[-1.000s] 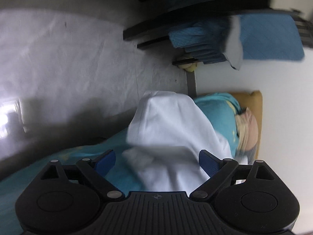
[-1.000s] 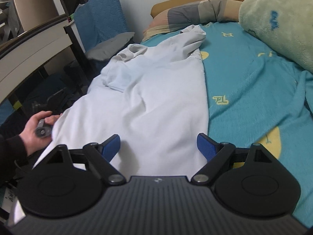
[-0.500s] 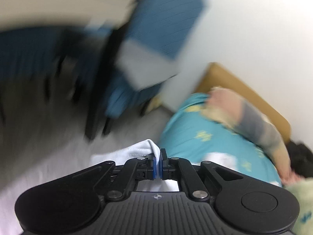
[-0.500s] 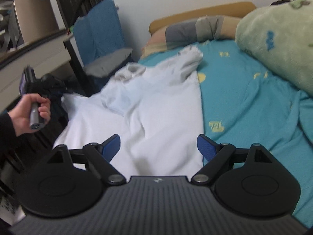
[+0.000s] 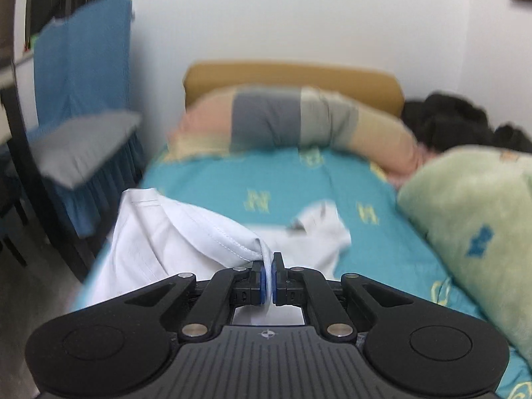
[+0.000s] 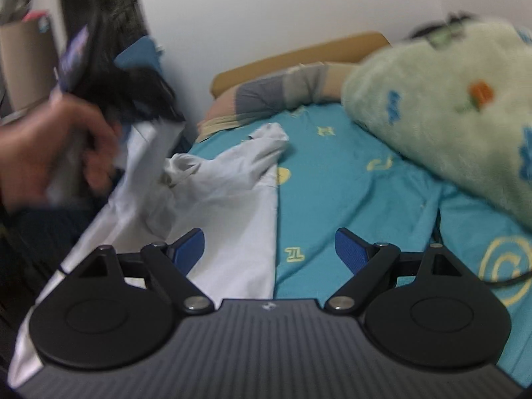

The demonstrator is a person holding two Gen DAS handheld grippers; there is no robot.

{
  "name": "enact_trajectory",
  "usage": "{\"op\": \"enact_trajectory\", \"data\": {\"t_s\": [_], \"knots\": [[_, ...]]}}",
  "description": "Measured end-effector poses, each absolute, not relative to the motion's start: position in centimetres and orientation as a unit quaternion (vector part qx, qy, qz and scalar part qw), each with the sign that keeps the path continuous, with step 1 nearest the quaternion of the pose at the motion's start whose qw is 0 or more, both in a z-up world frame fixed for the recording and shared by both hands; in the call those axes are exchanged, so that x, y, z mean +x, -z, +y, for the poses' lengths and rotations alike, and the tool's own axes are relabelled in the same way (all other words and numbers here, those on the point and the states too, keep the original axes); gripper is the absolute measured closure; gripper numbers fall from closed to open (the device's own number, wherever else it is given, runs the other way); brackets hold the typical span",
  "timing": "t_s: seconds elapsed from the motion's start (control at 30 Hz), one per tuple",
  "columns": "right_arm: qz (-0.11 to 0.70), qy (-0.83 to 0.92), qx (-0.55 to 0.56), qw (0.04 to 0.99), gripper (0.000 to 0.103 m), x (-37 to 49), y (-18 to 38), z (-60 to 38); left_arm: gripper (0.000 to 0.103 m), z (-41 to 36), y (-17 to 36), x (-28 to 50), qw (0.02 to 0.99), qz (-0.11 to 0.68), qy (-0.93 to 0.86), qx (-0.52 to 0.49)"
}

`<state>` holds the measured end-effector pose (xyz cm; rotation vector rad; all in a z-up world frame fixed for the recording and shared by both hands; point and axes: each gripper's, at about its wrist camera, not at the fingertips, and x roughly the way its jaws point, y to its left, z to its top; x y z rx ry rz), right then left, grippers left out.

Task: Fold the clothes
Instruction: 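Grasp the opposite side edge with the left tool and fold it toward the middle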

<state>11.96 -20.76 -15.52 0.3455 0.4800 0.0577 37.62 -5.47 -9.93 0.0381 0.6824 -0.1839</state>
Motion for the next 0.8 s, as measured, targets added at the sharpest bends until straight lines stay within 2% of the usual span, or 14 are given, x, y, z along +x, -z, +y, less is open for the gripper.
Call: {"op": "enact_trajectory", "data": {"t_s": [0.07,0.13,0.2,0.27,0.33,0.4,0.6,0.8], "knots": [[0.242,-0.027,0.189,0.951,0.016,12.4,16.0,-21.3,0.094,-5.8,12.1,37.9,0.931,0.353,0.089,0.004],[0.247,-0.027,0.191,0.95,0.016,12.7,16.6,-21.4,0.082,-5.3,13.9,37.8,0.925,0.37,0.088,-0.011],[0.252,-0.029,0.192,0.948,0.016,13.1,17.1,-21.2,0.061,-4.5,14.1,37.1,0.92,0.38,0.096,-0.019],[0.259,-0.035,0.197,0.945,0.016,13.4,17.5,-21.1,0.053,-2.4,13.6,35.2,0.916,0.386,0.104,-0.026],[0.26,-0.041,0.196,0.945,0.016,13.4,17.6,-20.8,0.05,0.4,12.3,32.5,0.911,0.394,0.11,-0.051],[0.259,-0.046,0.193,0.945,0.016,13.2,17.5,-20.5,0.042,4.3,11.1,29.3,0.906,0.401,0.111,-0.082],[0.247,-0.057,0.197,0.947,0.016,11.2,16.4,-20.1,0.041,17.3,9.2,18.5,0.883,0.424,0.101,-0.171],[0.245,-0.054,0.194,0.948,0.016,7.7,15.0,-20.0,0.043,26.6,11.5,9.7,0.839,0.471,0.114,-0.249]]}}
